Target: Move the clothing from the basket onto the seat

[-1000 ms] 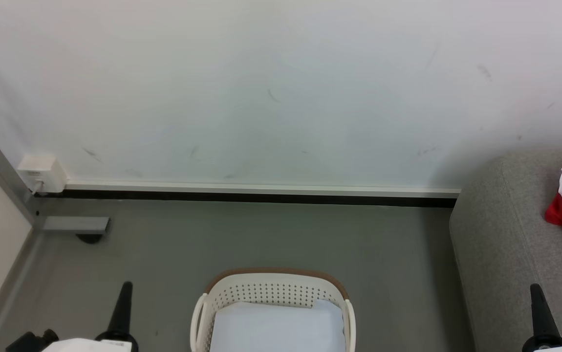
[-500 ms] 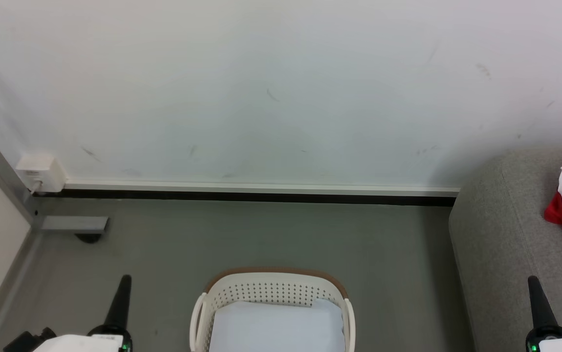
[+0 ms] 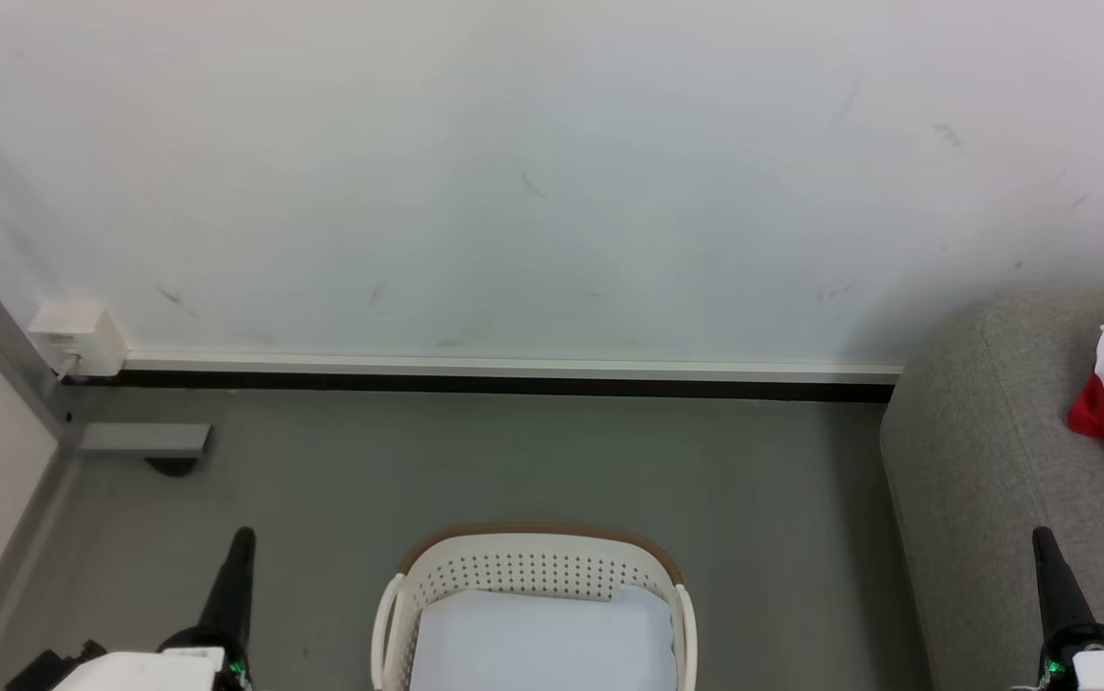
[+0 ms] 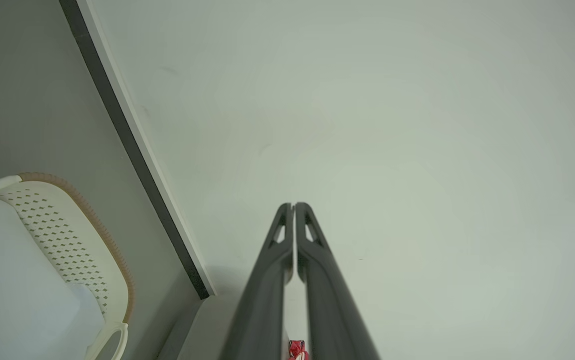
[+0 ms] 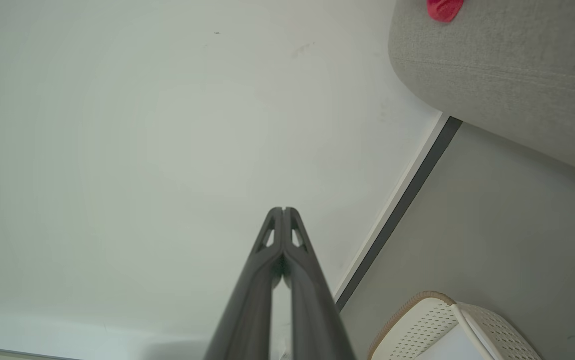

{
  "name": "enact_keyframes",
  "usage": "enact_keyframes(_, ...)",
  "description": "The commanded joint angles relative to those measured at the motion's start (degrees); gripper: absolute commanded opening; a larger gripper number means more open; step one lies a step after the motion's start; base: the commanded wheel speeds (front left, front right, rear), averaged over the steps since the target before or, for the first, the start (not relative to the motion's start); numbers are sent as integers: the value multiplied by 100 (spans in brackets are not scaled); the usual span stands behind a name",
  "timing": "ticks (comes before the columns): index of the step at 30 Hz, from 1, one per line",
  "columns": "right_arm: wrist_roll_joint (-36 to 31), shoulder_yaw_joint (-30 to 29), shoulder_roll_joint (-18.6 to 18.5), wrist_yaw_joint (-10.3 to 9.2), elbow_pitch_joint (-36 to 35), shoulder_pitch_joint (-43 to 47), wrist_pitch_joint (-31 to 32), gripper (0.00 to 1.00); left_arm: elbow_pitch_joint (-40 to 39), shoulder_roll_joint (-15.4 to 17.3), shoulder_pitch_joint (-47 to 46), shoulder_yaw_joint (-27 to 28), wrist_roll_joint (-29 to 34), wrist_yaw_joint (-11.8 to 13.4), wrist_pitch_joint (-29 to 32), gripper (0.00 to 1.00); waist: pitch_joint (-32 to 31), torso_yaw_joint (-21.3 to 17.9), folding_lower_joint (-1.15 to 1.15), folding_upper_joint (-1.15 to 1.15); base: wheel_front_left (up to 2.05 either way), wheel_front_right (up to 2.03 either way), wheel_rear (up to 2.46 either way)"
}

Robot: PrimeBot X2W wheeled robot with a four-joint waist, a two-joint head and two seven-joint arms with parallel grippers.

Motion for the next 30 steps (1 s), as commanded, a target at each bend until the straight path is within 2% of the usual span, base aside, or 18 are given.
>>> enact_keyframes(1, 168, -1, -67, -11, -6, -85, 40, 0, -31, 13, -84, 39, -154, -20, 56, 0, 2, -1, 0, 0, 0, 0, 0)
enact_keyframes(23, 1141, 10, -68, -14, 22, -231, 275, 0, -74, -36, -140, 153, -1003, -65, 288, 0, 28, -21, 0, 0, 0, 0, 0)
enact_keyframes(30, 1205, 10, -67, -14, 25, -251, 300, 0, -77, -41, -144, 163, -1097, -66, 314, 0, 31, -24, 0, 0, 0, 0, 0)
